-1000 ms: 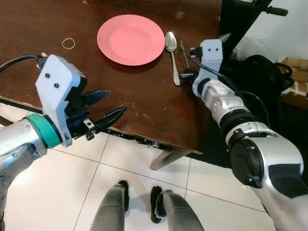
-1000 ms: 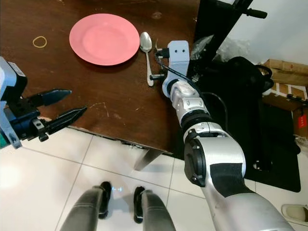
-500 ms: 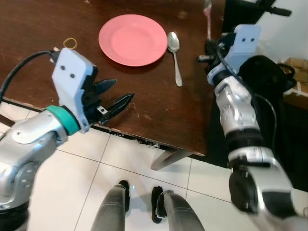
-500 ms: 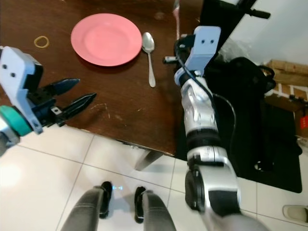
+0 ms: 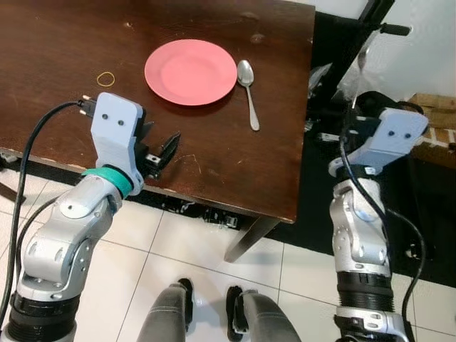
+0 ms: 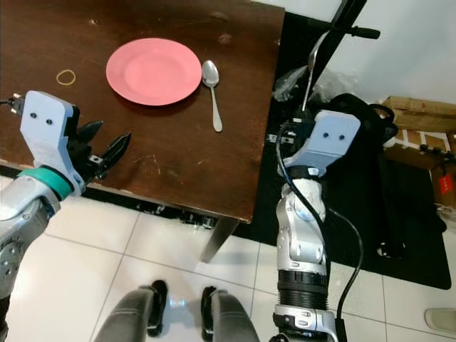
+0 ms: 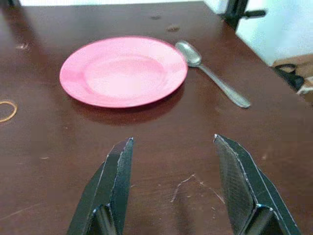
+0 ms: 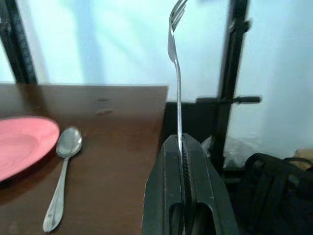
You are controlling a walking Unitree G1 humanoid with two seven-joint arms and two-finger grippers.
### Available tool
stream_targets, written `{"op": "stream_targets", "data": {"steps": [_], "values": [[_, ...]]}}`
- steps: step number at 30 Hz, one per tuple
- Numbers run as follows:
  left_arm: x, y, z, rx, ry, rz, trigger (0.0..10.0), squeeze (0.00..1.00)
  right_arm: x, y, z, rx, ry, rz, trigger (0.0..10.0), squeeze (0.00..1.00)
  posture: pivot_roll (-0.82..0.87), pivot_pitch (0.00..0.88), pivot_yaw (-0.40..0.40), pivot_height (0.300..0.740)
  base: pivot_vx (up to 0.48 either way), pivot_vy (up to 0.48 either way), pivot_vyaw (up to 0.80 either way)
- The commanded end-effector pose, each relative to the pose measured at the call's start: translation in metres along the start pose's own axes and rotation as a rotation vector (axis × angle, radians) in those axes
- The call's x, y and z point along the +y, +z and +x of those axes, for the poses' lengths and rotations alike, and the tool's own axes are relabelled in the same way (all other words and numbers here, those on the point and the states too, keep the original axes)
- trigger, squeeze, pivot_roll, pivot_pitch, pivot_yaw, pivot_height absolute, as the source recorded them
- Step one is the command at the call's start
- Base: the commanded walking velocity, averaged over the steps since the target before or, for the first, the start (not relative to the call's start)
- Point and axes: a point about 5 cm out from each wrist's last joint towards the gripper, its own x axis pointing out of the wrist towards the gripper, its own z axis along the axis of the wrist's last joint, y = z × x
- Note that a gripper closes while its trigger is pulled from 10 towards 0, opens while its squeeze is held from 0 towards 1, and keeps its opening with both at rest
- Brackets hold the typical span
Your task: Setting the table
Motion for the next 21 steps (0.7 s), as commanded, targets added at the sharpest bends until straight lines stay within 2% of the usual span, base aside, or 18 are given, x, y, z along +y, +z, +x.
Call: {"op": "stream_targets", "data": {"steps": [1,7,9,13,17,21], "values": [[0.000,-0.008,0.003,0.019,0.024,0.010,10.0,0.00,-0.009,0.002,-0.005,-0.006,-0.044,-0.008,10.0,0.00,0.07,0.056,0.024,0.740,0.000,0.000,0.00],[0.004,-0.014,0.015,0.005,0.076,0.018,10.0,0.00,-0.011,0.006,-0.012,0.021,-0.045,-0.013,10.0,0.00,0.06,0.038,0.026,0.740,0.000,0.000,0.00],[0.004,-0.014,0.015,0.005,0.076,0.018,10.0,0.00,-0.011,0.006,-0.012,0.021,-0.045,-0.013,10.0,0.00,0.06,0.038,0.026,0.740,0.000,0.000,0.00],[0.007,-0.011,0.027,-0.038,0.132,-0.005,10.0,0.00,-0.004,0.008,-0.007,0.031,-0.024,-0.025,10.0,0.00,0.06,0.026,0.024,0.740,0.000,0.000,0.00],[0.008,-0.011,0.029,-0.045,0.136,-0.003,10.0,0.00,-0.003,0.007,-0.007,0.035,-0.022,-0.025,10.0,0.00,0.06,0.026,0.022,0.740,0.000,0.000,0.00],[0.006,-0.010,0.031,-0.062,0.141,-0.008,10.0,0.00,0.000,0.005,-0.008,0.052,-0.011,-0.021,10.0,0.00,0.06,0.026,0.010,0.740,-0.286,0.000,0.00]]}}
